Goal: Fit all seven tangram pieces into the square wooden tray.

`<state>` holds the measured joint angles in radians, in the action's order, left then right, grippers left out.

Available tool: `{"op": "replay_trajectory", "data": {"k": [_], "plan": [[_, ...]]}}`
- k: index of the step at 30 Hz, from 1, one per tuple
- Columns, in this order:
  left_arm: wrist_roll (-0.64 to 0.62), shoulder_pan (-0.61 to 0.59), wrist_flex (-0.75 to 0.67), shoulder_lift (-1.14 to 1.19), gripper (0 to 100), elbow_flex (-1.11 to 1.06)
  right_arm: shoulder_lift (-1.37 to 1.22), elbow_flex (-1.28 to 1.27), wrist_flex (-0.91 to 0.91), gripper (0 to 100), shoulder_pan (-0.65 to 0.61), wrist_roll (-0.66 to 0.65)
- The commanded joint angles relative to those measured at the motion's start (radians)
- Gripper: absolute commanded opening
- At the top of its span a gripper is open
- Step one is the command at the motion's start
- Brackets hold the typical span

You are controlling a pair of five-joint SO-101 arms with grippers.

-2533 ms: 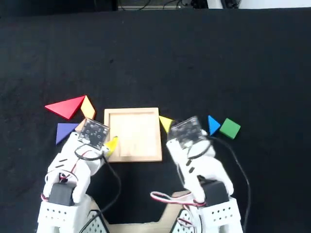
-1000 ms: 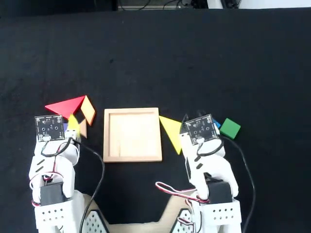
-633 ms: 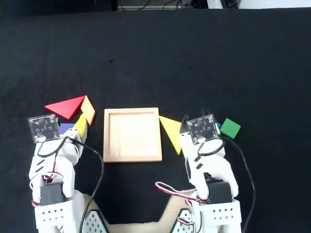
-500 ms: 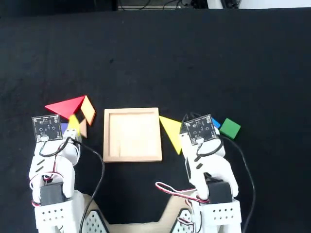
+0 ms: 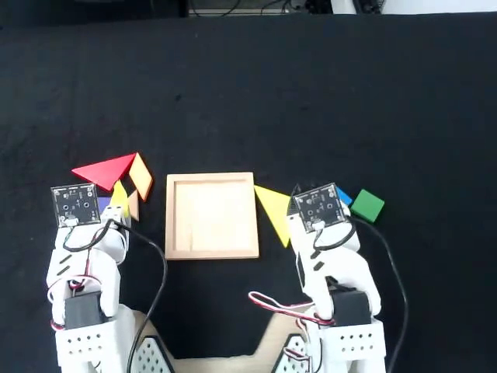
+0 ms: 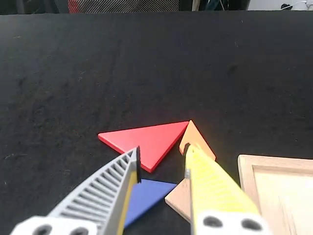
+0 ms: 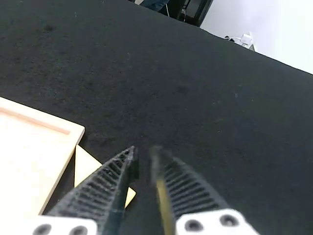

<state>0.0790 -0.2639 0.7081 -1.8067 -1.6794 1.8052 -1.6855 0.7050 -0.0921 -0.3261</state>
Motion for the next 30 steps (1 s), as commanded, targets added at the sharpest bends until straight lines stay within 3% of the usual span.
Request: {"op": "replay_trajectory", "data": {"k": [1, 8, 12, 17, 22, 30], "plan": [[0.000, 0.008, -0.020, -0.003, 17, -0.018, 0.074, 0.001, 0.002, 22.3, 0.018, -0.011], [0.023, 0.085, 0.020, -0.002, 17, -0.019, 0.073, 0.097, 0.094, 18.9, 0.021, 0.000], [0.057, 0.088, 0.021, -0.002, 17, -0.019, 0.071, 0.257, 0.222, 18.7, 0.018, 0.034], [0.061, 0.087, 0.021, 0.000, 17, -0.019, 0.010, 0.367, 0.259, 18.7, 0.018, 0.032], [0.061, 0.087, 0.021, 0.000, 17, -0.019, -0.344, 0.461, 0.256, 18.7, -0.043, 0.037], [0.063, 0.087, 0.034, 0.000, 17, -0.019, -1.064, 0.891, 0.354, 18.5, -0.164, 0.038]]}}
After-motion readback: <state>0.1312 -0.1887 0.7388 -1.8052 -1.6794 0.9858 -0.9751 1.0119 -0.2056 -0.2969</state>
